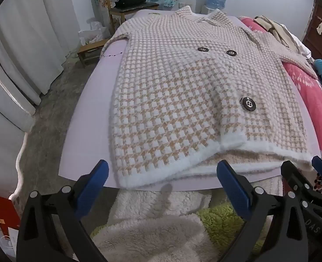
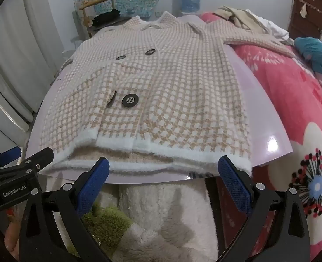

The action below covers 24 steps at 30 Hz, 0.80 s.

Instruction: Fold large clothes

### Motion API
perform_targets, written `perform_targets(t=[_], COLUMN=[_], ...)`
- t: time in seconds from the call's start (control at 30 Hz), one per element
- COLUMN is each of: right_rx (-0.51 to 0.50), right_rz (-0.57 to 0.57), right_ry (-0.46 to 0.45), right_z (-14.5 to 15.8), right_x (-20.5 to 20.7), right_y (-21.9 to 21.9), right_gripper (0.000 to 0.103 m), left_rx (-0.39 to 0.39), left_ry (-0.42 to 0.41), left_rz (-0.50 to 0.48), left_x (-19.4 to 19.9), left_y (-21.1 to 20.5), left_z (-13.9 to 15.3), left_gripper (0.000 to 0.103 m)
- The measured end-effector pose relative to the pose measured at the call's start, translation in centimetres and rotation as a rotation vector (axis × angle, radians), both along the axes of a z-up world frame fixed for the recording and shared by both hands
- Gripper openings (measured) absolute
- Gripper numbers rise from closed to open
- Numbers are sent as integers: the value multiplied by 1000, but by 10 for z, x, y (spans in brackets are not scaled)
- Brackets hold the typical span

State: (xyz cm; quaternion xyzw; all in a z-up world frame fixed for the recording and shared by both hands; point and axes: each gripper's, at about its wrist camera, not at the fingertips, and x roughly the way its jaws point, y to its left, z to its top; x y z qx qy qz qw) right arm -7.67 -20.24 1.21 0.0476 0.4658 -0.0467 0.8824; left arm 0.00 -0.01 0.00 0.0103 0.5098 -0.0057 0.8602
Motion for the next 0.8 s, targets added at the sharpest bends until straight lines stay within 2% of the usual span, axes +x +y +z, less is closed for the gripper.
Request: perform_targets(t=[0.8], right_rx=[-7], right_rz=[2], right_ry=[-11], right_z=[5], right_x=[0], right_y=[0], right_gripper=[95], left_rx=[-15], left_ry=[-6], left_rz=[4], left_x=[-1], left_y=[1], left_z=[2], left_gripper=[97])
